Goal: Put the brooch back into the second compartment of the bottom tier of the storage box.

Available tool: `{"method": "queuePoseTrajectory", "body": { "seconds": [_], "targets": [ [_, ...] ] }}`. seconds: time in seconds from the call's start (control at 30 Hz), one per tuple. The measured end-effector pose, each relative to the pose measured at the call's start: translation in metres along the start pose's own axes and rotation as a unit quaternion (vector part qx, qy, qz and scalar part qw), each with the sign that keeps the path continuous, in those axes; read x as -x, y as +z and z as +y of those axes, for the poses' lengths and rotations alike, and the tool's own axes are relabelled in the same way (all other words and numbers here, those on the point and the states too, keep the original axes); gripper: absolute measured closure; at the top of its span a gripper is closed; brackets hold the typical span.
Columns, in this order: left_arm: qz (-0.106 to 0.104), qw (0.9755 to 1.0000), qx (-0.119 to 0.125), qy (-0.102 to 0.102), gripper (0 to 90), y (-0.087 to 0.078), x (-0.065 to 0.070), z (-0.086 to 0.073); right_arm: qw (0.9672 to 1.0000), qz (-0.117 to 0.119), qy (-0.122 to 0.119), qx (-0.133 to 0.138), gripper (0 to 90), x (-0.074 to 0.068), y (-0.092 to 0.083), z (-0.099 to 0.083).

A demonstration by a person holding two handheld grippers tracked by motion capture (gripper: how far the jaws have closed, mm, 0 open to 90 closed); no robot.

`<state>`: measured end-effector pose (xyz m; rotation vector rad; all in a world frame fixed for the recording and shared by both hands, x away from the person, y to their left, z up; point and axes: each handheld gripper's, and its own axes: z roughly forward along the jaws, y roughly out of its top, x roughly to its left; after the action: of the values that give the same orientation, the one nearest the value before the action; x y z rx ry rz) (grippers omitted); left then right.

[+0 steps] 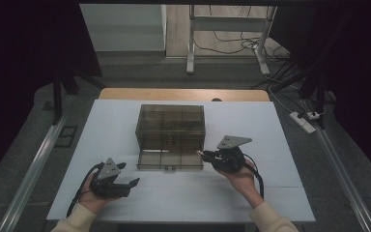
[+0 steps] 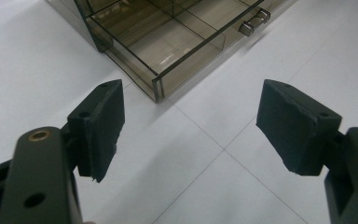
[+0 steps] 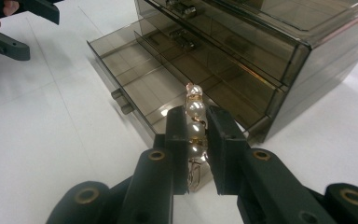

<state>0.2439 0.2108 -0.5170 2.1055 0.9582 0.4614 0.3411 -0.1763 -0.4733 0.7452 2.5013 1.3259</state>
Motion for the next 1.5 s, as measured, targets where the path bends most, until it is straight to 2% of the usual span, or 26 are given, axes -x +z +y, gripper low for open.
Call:
{"method": "queuePoseTrajectory", "body": {
  "seconds": [1.5],
  "targets": [
    [-0.003,1.0,-0.003,0.001,24.4,0.003,-0.001,0.0,0.9989,0.035,-0.022,-0.02,77.4,-0.02,0.051,0.018]
  ]
}}
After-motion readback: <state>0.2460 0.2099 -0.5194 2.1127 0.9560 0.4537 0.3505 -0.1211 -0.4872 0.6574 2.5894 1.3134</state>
